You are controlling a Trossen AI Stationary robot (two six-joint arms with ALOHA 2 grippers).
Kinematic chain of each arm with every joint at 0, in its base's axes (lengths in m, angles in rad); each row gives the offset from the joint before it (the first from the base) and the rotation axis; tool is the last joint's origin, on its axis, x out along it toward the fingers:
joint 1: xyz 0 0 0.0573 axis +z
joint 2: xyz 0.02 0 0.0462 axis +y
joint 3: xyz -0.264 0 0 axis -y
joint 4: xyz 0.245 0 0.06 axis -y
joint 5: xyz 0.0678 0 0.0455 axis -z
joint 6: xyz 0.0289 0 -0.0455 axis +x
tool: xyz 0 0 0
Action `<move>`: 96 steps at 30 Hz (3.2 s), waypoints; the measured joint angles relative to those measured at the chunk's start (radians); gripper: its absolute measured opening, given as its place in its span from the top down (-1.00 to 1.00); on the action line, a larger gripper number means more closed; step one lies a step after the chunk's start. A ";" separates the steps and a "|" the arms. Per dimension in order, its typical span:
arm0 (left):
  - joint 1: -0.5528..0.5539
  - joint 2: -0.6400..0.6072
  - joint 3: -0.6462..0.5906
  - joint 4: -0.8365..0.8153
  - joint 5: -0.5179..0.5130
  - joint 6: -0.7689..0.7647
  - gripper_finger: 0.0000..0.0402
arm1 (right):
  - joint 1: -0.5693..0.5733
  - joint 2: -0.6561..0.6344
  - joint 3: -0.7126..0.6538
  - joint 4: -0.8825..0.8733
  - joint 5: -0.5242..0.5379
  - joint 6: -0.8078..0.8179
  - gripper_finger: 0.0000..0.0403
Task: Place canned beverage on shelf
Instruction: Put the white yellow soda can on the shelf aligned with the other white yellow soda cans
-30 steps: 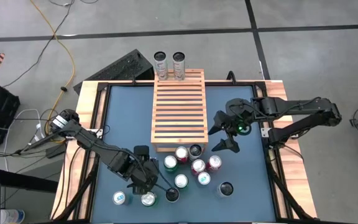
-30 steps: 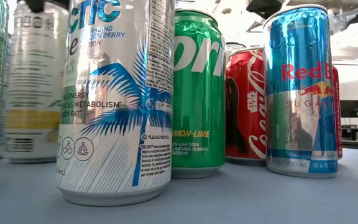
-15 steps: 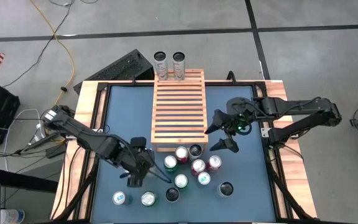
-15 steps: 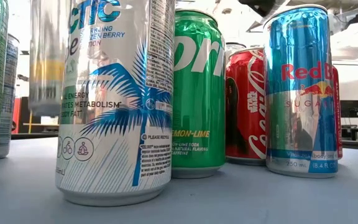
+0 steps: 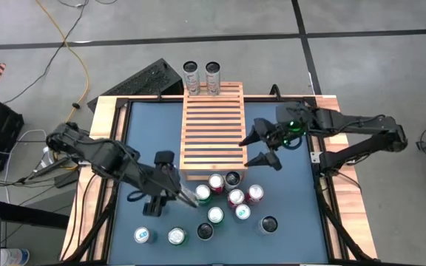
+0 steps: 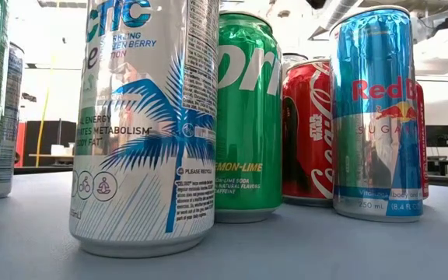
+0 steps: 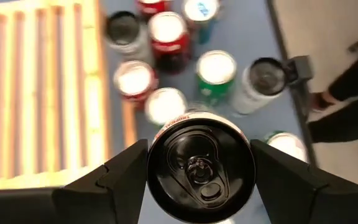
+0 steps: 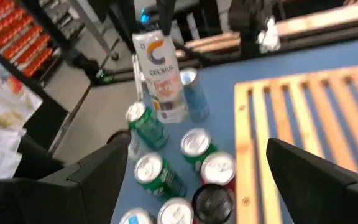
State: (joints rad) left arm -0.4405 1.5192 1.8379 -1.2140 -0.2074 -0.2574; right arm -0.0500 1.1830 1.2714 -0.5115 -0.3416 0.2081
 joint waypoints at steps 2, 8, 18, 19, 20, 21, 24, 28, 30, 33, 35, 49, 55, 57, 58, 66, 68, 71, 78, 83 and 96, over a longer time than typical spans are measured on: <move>0.026 0.000 0.036 -0.015 -0.036 0.028 -0.18 | -0.014 -0.005 0.029 -0.008 0.000 -0.007 -0.83; 0.109 0.000 0.111 -0.007 -0.047 0.198 -0.18 | -0.035 -0.003 0.110 -0.003 0.000 -0.091 -0.83; 0.218 0.001 0.164 0.000 -0.100 0.583 -0.18 | -0.104 0.008 0.188 -0.001 0.000 -0.112 -0.83; 0.225 0.001 0.165 0.004 -0.107 0.626 -0.18 | -0.111 0.010 0.188 -0.003 0.000 -0.112 -0.83; 0.231 0.001 0.165 0.010 -0.108 0.669 -0.18 | -0.117 0.018 0.188 -0.003 -0.001 -0.112 -0.83; 0.235 0.001 0.165 0.017 -0.106 0.715 -0.18 | -0.119 0.029 0.188 0.005 -0.008 -0.112 -0.83; 0.246 0.007 0.165 0.061 -0.102 0.844 -0.18 | -0.131 0.062 0.188 0.032 -0.118 -0.112 -0.83; 0.262 0.017 0.165 0.156 -0.088 0.993 -0.18 | -0.131 0.124 0.214 0.073 -0.263 -0.113 -0.83; 0.270 0.021 0.165 0.189 -0.069 1.046 -0.18 | -0.131 0.165 0.244 0.075 -0.279 -0.132 -0.83; 0.289 0.036 0.165 0.194 -0.036 1.095 -0.18 | -0.138 0.230 0.313 0.019 -0.308 -0.164 -0.83; 0.299 0.042 0.165 0.185 -0.028 1.114 -0.18 | -0.147 0.266 0.370 -0.042 -0.312 -0.174 -0.83; 0.284 0.088 0.165 0.191 -0.042 1.241 -0.18 | -0.155 0.504 0.628 -0.372 -0.367 -0.401 -0.83; 0.282 0.088 0.165 0.225 -0.025 1.301 -0.18 | -0.153 0.543 0.643 -0.369 -0.437 -0.445 -0.83; 0.282 0.088 0.165 0.238 -0.031 1.320 -0.18 | -0.152 0.552 0.645 -0.368 -0.449 -0.459 -0.83; 0.282 0.088 0.165 0.241 -0.032 1.327 -0.18 | -0.150 0.557 0.646 -0.364 -0.461 -0.462 -0.83; 0.284 0.085 0.165 0.252 -0.023 1.376 -0.18 | -0.155 0.556 0.643 -0.370 -0.495 -0.472 -0.68; 0.284 0.086 0.165 0.254 -0.018 1.376 -0.18 | -0.155 0.557 0.643 -0.375 -0.494 -0.472 -0.56; 0.284 0.086 0.165 0.279 -0.011 1.375 -0.18 | -0.155 0.556 0.643 -0.372 -0.495 -0.480 -0.37; 0.284 0.086 0.164 0.288 0.003 1.374 -0.18 | -0.150 0.554 0.625 -0.368 -0.497 -0.495 -0.11; 0.284 0.087 0.163 0.293 0.007 1.369 -0.18 | -0.137 0.554 0.622 -0.364 -0.491 -0.502 -0.02; 0.271 0.083 0.163 0.292 -0.134 1.222 -0.43 | -0.169 0.554 0.630 -0.337 -0.449 -0.501 0.00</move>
State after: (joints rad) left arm -0.1691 1.6024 2.0010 -0.9221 -0.3415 0.9643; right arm -0.2188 1.7367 1.9015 -0.8490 -0.7902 -0.2932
